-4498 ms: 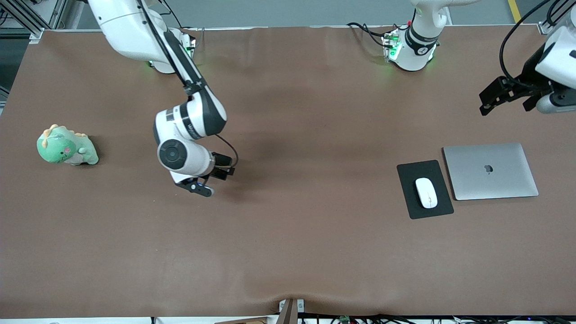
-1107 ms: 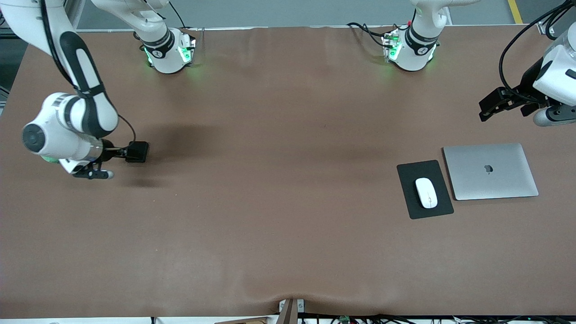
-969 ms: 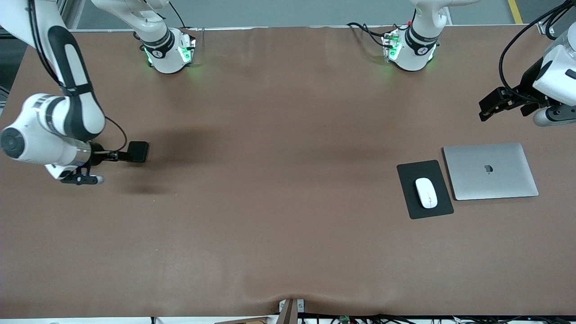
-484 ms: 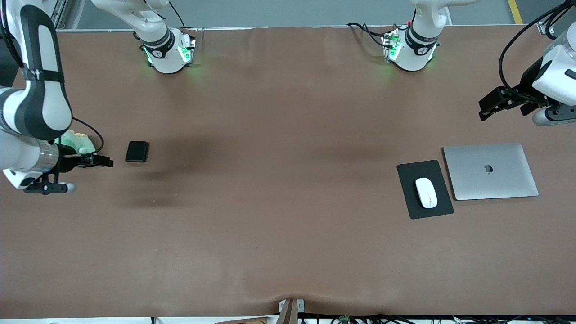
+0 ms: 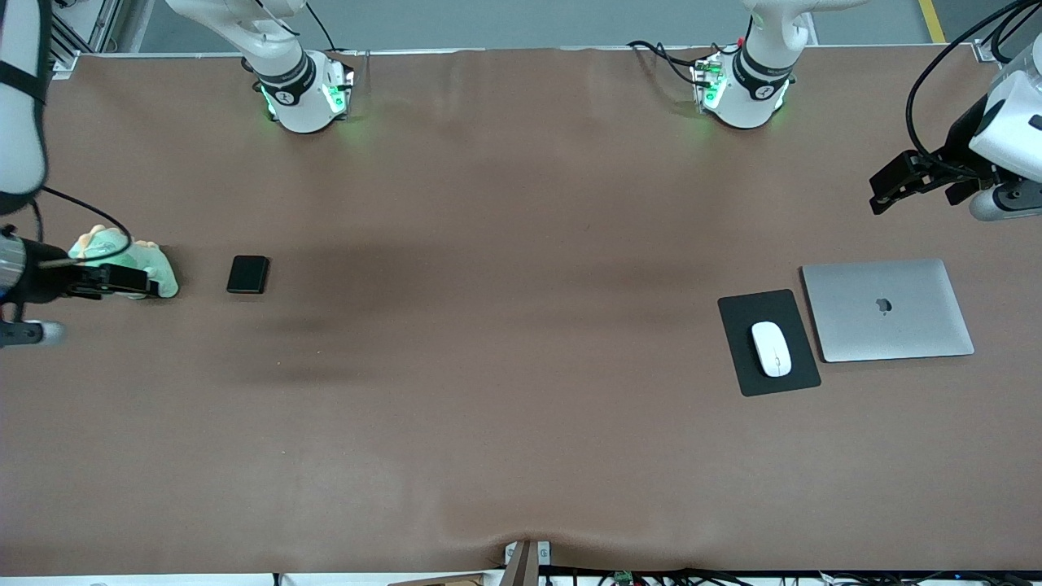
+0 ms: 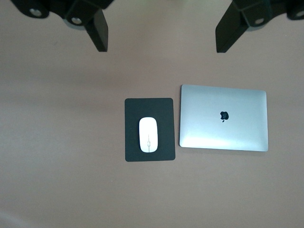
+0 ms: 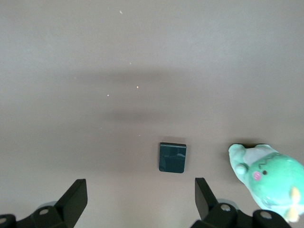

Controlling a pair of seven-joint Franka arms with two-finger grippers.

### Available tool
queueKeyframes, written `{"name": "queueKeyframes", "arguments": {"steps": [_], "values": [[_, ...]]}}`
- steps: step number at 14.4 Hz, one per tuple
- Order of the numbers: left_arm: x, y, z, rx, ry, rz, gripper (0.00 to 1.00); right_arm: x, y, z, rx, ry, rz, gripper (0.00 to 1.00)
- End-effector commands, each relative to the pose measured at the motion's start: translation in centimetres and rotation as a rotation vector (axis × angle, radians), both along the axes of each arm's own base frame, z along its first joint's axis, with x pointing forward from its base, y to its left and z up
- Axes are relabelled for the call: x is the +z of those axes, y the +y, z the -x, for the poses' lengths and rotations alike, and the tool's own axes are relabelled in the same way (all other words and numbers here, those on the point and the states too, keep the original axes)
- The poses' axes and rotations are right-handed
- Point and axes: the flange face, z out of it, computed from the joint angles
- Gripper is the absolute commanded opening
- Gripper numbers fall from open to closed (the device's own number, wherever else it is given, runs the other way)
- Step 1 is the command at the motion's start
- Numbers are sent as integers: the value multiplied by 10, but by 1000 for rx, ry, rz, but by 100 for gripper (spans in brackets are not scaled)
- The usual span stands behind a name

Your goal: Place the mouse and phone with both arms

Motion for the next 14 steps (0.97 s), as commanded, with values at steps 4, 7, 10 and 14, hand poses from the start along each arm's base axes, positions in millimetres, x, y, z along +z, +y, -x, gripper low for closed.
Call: {"name": "queueKeyframes", "arguments": {"steps": [4, 7, 10, 14], "values": [[6, 2, 5, 8, -3, 8, 100, 63, -5, 11, 18, 2, -11, 100], [2, 1, 2, 7, -1, 10, 100, 92, -7, 29, 17, 3, 1, 100], [2, 1, 0, 10, -6, 9, 100, 123, -3, 52, 19, -16, -4, 100], [1, 1, 1, 9, -4, 9, 100, 150, 5, 76, 29, -34, 29, 100]]}}
